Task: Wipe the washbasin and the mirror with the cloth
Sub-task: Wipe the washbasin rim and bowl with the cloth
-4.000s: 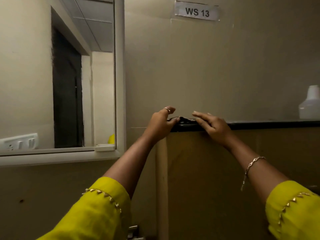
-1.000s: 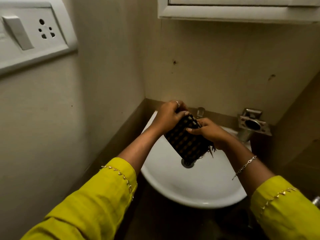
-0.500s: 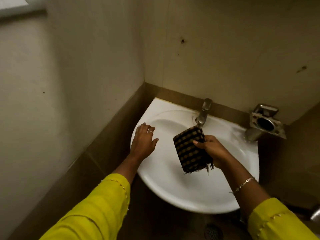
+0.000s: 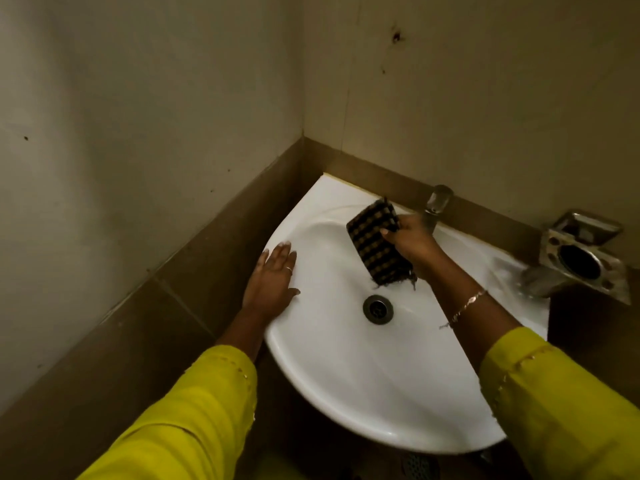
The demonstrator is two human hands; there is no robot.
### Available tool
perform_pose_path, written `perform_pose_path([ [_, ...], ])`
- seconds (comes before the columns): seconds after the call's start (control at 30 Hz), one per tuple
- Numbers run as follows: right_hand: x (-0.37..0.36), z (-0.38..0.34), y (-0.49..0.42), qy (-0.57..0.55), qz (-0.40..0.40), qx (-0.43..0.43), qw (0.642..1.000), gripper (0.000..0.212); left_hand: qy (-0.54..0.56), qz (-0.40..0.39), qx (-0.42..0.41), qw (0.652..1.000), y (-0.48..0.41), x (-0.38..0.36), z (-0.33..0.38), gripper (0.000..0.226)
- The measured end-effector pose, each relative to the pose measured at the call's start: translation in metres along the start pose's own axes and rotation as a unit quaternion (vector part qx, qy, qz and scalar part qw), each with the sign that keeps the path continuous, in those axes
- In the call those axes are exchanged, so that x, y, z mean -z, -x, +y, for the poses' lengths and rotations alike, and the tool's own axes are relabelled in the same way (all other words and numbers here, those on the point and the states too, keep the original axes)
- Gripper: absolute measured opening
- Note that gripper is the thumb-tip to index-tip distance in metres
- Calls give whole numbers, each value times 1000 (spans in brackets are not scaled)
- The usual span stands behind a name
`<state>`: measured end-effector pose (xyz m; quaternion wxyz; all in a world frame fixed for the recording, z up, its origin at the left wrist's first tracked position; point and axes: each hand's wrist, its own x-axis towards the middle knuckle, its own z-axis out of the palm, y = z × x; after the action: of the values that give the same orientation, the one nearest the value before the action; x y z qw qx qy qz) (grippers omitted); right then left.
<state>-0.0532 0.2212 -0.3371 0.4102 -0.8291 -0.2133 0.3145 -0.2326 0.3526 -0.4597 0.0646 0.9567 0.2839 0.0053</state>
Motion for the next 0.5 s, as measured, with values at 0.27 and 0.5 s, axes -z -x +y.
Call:
perform_pose_path([
  [0.27, -14, -13, -56, 387, 181, 220, 877, 39, 60, 93, 11, 994, -4, -9, -6, 66],
  [0.5, -53, 68, -78, 494, 28, 113, 862, 85, 50, 127, 10, 991, -13, -20, -12, 72],
])
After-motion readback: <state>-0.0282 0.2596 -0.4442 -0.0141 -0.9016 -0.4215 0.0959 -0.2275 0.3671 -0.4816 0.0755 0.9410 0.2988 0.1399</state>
